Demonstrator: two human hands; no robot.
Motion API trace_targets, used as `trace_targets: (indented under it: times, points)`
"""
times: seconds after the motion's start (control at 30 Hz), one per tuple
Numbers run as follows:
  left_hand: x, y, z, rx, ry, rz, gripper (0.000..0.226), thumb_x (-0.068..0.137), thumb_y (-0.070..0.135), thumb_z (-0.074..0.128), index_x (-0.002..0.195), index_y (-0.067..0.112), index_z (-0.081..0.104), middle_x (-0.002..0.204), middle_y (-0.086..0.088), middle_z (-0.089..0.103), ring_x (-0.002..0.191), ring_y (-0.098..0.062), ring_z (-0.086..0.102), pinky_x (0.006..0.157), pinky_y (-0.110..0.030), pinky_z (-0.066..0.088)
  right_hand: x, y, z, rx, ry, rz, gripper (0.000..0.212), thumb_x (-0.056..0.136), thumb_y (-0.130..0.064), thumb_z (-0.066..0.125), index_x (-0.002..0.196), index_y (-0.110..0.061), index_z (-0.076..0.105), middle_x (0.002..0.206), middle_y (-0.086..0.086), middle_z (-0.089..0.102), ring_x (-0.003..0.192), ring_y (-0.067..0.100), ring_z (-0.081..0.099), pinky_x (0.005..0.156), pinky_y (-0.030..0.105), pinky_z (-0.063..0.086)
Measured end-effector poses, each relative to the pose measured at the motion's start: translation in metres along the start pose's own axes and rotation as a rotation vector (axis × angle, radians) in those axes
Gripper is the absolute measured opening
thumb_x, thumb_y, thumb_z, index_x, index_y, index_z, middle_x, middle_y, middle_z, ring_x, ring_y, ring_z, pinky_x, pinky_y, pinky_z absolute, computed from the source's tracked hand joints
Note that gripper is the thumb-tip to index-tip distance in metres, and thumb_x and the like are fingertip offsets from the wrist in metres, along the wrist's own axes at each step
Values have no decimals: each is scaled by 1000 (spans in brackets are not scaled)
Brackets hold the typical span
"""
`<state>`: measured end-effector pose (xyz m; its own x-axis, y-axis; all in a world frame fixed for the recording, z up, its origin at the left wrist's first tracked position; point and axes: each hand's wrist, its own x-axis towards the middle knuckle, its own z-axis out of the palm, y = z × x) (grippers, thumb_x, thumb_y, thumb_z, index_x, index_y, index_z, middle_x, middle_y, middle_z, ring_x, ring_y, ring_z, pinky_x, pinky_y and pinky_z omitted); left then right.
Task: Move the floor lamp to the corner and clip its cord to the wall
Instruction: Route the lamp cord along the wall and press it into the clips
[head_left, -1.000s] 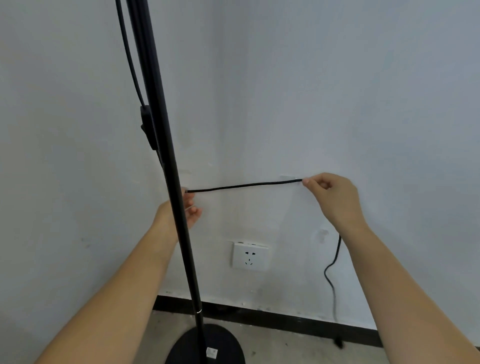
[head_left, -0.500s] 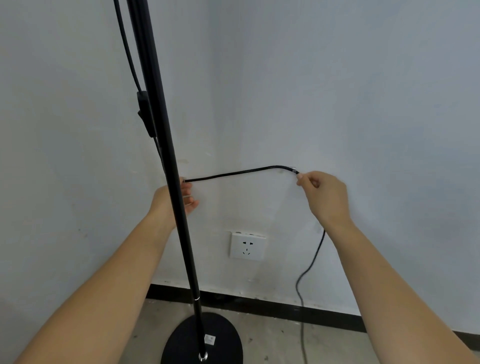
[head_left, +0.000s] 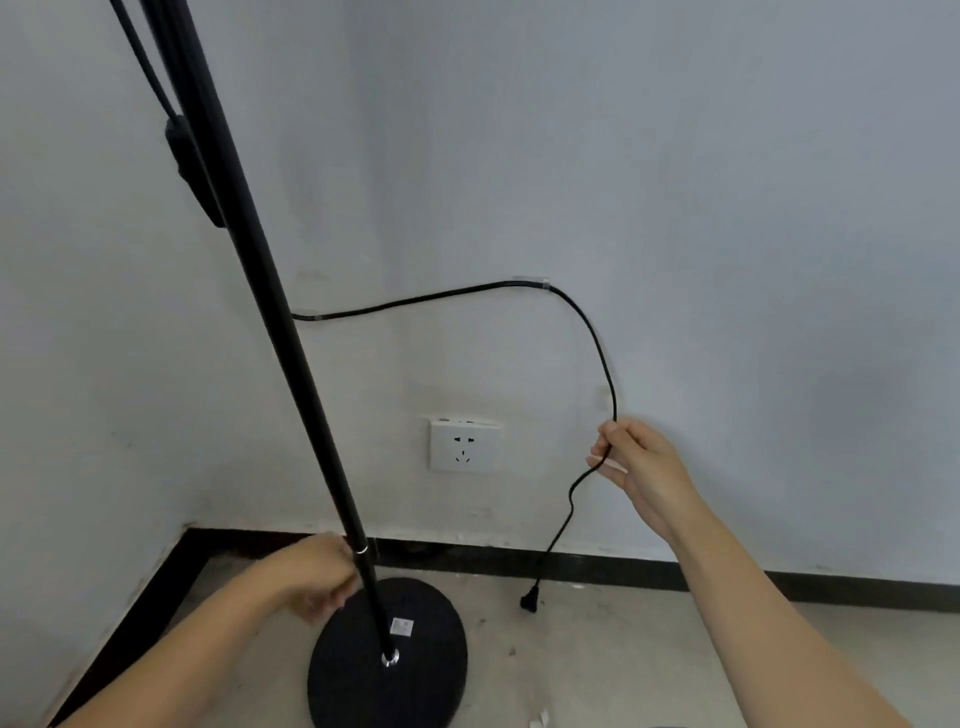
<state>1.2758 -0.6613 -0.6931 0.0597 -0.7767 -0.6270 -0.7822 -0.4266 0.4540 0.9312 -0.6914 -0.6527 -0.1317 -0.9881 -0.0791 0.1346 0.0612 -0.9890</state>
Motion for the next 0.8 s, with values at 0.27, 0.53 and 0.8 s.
trace_targets:
  times: [0.27, 0.53, 0.8]
  points:
    - [2, 9, -7, 70, -443, -159, 47, 100, 39, 34, 107, 2, 63, 94, -12, 76, 76, -19, 73, 67, -29, 58, 15, 4, -6, -2, 206, -98, 23, 93, -14, 51, 85, -21, 71, 65, -4, 56, 63, 9, 58, 62, 24, 55]
    - [-31, 115, 56, -285, -223, 477, 25, 99, 29, 41, 120, 21, 53, 86, 2, 69, 65, -1, 67, 67, -15, 55, 20, 12, -9, -71, 213, -106, 27, 93, -22, 50, 82, -29, 74, 57, -13, 60, 52, 4, 54, 47, 17, 46]
    - [-13, 257, 36, -504, 325, 865, 15, 89, 26, 61, 85, 14, 69, 59, 3, 59, 41, -9, 51, 51, -18, 46, 30, 18, 0, -30, 119, -44, 28, 97, -23, 45, 90, -20, 71, 71, -1, 57, 58, 8, 55, 54, 23, 49]
